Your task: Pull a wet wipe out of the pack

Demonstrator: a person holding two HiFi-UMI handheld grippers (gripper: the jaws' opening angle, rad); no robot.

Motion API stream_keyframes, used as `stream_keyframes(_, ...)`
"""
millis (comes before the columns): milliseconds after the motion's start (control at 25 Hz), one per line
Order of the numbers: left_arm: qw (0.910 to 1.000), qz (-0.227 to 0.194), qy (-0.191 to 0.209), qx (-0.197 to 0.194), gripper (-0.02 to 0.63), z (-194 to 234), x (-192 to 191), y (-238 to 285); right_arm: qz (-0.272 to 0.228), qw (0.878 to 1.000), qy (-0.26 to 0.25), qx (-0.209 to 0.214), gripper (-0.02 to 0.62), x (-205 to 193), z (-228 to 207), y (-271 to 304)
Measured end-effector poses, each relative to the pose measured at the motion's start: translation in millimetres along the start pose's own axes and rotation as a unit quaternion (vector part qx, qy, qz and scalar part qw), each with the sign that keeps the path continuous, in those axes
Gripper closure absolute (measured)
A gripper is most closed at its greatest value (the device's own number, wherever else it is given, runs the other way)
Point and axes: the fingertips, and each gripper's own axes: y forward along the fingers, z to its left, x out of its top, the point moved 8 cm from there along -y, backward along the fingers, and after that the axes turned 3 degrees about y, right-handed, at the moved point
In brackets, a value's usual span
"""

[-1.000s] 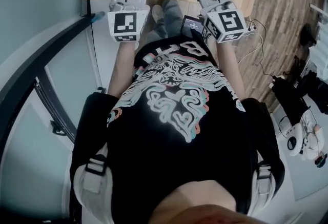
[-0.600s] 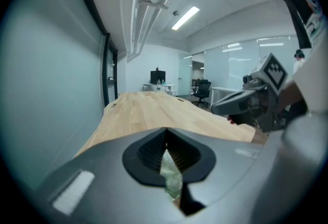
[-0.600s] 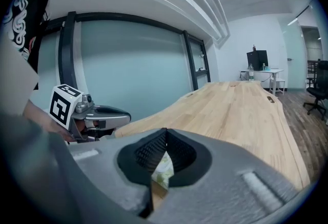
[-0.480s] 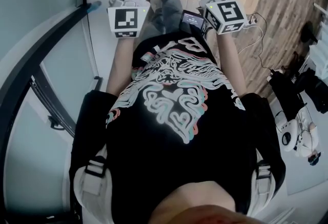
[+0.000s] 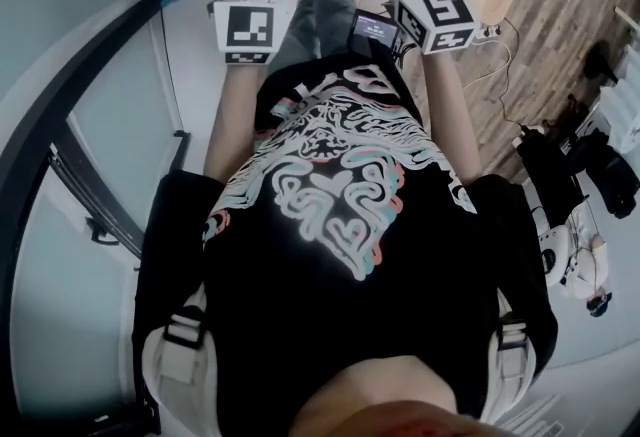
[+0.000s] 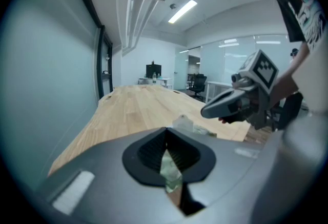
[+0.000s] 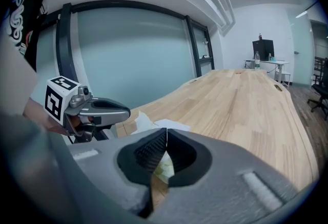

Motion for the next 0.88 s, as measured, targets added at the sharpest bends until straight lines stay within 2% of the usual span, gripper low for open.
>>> stream_keyframes(200, 0.9999, 0.006, 0.000, -0.013, 0.618, -2, -7, 3, 0.024, 1.000, -0.010, 0.006, 0.592, -6, 1, 12)
stream_keyframes(240, 0.9999, 0.008, -0.001, -0.014, 0.618, -2, -8, 4, 0.030, 0.999, -0.012, 0.010, 0.584, -7, 1, 14)
stream_keyframes(280, 0.9998, 0.010, -0.003, -0.014, 0.618, -2, -9, 4, 0.035, 0.999, -0.012, 0.014, 0.548, -8, 1, 16)
stream_keyframes(360, 0.9998, 0.011, -0.006, -0.015, 0.618, -2, -10, 5, 0.041, 0.999, -0.007, 0.020, 0.537, -10, 1, 20)
stream_keyframes(640, 0.9995, 0.012, -0.017, -0.023, 0.618, -1, -16, 11, 0.041, 0.999, -0.007, 0.023, 0.501, -7, -3, 30)
stream_keyframes(880, 0.9991, 0.017, -0.008, -0.039, 0.618, 1, -13, 19, 0.046, 0.998, -0.012, 0.036, 0.491, -4, -5, 36)
